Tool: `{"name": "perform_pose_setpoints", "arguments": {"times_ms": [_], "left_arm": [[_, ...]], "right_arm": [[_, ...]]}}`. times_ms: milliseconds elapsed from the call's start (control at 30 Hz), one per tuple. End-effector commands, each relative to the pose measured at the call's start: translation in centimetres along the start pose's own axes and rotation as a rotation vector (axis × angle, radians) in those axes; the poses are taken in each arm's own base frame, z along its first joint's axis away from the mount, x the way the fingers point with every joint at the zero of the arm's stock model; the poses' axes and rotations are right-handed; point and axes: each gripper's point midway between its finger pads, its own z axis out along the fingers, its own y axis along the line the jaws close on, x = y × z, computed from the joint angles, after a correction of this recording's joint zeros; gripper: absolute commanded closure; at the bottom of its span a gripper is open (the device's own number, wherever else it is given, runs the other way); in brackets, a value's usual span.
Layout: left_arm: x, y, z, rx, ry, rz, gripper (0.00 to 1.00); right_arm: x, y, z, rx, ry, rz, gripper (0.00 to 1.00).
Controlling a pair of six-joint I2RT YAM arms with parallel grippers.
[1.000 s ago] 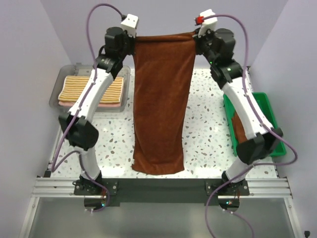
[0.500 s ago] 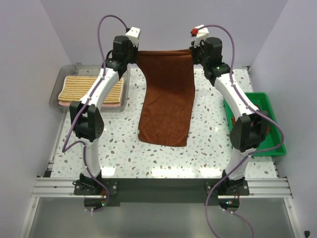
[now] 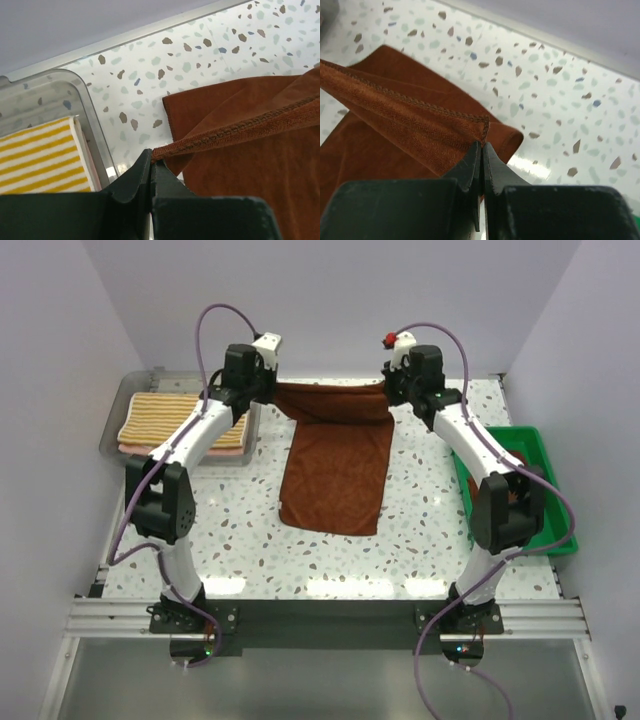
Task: Fold and stack the towels
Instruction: Fold the towel
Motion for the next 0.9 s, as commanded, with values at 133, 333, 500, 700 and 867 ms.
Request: {"name": "perform_pose_setpoints", "arguments": {"times_ms": [133,333,500,700,867], "left_arm": [[-1.3,-1.5,-2.8,0.105,-0.039,-0.043,1.0],[-2.2,-1.5,-3.7,0.107,-0.025,-0.033,1.0],[-3.9,-1.2,-5.7,0.086,-0.054,-0.021,1.0],[3.0,-2.6,-7.6,0.116,0.084,-0.077,1.0],[9.9,-5.7,-9.4,0.16,0.207,-0.072,1.0]], "right_arm": [[2.2,0.7,-4.1,-0.014,0.041,0.097,1.0],[2.4,1.1,-5.2,-0.024,0.047,0.125,1.0],[1.0,1.7,-7.5,-0.046,0.022,0.133,1.0],[5.2,4.0,-10.0,-0.132,0.102,0.194,1.0],[11.8,6.0,-11.2,-0.17,0.219,0.308,1.0]]}}
